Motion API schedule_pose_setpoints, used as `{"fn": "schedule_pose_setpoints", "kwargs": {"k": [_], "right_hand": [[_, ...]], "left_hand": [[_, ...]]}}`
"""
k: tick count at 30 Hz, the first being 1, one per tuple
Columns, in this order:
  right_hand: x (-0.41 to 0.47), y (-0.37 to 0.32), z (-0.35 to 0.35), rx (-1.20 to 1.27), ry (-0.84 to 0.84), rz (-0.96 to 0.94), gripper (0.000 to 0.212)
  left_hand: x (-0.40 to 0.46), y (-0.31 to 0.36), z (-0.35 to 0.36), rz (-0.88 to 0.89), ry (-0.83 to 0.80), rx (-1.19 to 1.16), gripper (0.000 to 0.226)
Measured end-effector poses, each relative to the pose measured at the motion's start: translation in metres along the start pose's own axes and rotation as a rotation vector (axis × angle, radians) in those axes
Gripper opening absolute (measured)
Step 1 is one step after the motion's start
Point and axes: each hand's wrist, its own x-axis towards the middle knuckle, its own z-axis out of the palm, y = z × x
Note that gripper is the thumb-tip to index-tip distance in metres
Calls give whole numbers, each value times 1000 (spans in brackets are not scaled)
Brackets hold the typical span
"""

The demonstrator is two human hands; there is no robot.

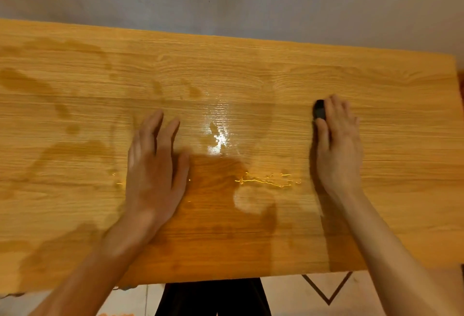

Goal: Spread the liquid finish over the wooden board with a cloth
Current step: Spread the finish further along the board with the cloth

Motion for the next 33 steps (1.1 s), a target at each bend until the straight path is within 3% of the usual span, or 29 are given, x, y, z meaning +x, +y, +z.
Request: {"fn": "schedule_pose_setpoints", "kwargs": {"k": [2,4,8,12,13,16,19,22,24,27,29,33], "right_hand": [[-4,-5,3,33,48,106,45],[-10,-41,23,26,75,77,44],[-41,-128,71,-11,1,-243,43],[-41,-102,57,-73,-87,-440,48],[-36,-80,44,-115,-107,-417,51],[-28,-7,3,-12,-71,-95,44],[-35,-2,0,31,20,78,45],[-51,-65,31,-63,17,-108,48],[-69,-101,55,2,-32,-284,49],[-71,-99,53,5,-106,-434,56],[-58,-59,34,-91,-110,-386,57],[-49,36,-20,20,-34,-45,43]], "left_hand": [[-9,-2,3,0,14,27,54],[-10,-2,4,6,18,55,55],[-8,0,2,14,25,86,55],[-9,4,3,28,46,124,53],[-11,4,4,27,50,121,53],[-12,6,4,24,56,115,53],[-10,6,4,3,42,114,54],[-9,6,4,-25,38,117,55],[-8,6,4,-29,52,126,55],[-9,6,5,-16,70,140,52],[-10,6,5,-19,69,138,53],[-11,8,6,-31,68,136,53]]}}
